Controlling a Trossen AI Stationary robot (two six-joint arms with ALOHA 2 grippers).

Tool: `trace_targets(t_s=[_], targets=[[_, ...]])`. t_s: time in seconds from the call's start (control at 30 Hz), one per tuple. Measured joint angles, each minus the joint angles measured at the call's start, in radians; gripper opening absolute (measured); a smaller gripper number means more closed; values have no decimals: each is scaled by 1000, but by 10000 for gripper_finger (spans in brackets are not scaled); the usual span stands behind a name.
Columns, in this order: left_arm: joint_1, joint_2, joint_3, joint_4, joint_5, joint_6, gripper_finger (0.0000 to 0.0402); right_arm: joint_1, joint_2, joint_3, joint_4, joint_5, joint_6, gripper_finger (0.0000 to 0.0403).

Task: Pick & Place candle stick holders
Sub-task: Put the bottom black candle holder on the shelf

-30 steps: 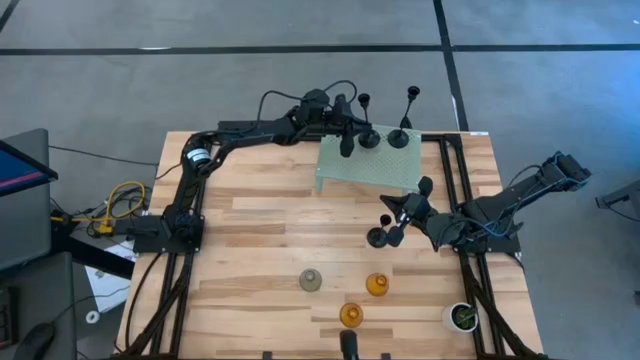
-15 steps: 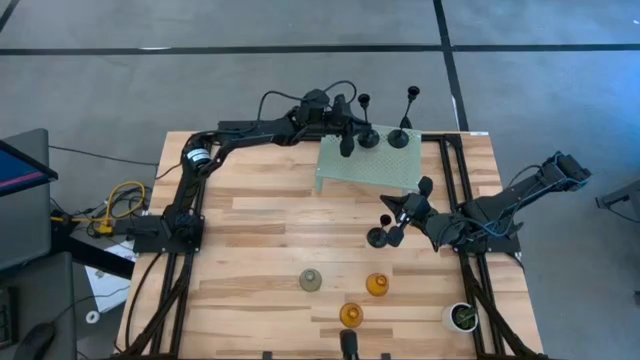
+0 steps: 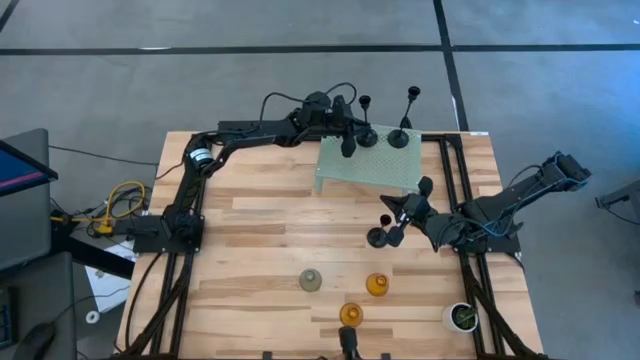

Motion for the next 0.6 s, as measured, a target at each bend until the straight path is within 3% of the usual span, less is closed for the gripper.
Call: trace_targets(t_s=[0.6], targets=[[0, 1, 0, -3, -58, -1, 95, 0, 0, 0, -7, 0, 0, 1]])
